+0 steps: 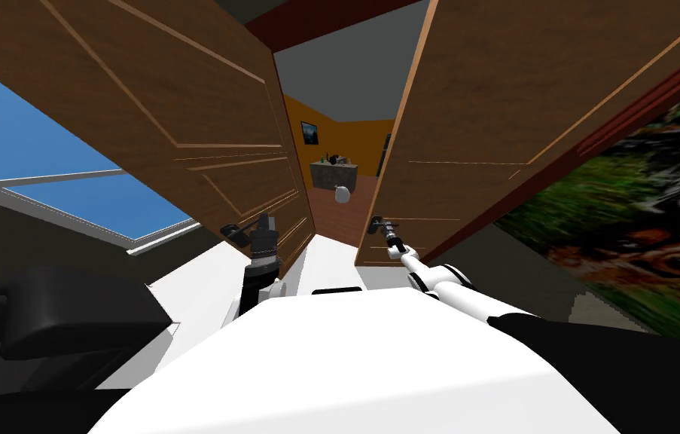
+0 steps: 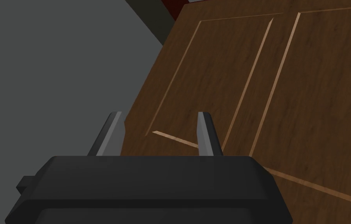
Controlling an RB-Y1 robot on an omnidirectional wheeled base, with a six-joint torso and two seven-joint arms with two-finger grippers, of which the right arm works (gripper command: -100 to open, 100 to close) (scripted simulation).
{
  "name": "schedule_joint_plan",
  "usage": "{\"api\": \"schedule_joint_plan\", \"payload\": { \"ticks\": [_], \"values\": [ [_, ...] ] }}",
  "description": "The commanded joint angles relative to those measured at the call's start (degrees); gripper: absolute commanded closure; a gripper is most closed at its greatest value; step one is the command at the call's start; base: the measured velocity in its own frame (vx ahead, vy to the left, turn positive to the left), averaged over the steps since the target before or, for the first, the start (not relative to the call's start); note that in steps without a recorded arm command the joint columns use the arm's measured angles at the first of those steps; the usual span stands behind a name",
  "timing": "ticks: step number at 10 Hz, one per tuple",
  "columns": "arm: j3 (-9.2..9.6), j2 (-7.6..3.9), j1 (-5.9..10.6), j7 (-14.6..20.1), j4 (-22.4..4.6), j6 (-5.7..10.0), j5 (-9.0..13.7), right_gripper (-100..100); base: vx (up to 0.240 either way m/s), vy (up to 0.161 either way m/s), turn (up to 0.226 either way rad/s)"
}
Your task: Pull the door open
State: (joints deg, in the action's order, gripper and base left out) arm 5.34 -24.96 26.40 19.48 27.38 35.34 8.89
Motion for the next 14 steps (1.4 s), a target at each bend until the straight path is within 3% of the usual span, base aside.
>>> {"api": "schedule_joint_plan", "payload": {
  "ticks": [1,3,4,5,13,14],
  "values": [
    [1.49,-0.40,-0.41,1.5,0.8,0.27,-0.6,100,-0.239,-0.117,0.116],
    [2.67,-0.66,-0.46,2.7,1.1,0.62,-1.0,100,-0.256,-0.115,0.092],
    [2.26,-0.55,-0.74,2.2,1.7,0.20,-0.9,100,-0.109,-0.036,0.029],
    [3.70,-0.63,-1.03,3.3,2.1,0.50,-1.4,100,-0.140,-0.064,0.053],
    [10.06,-1.92,-1.34,8.5,4.5,2.58,-3.6,100,-0.207,-0.117,0.056],
    [9.59,-1.83,-1.63,8.0,4.7,1.94,-3.5,100,-0.079,-0.061,0.033]
  ]
}}
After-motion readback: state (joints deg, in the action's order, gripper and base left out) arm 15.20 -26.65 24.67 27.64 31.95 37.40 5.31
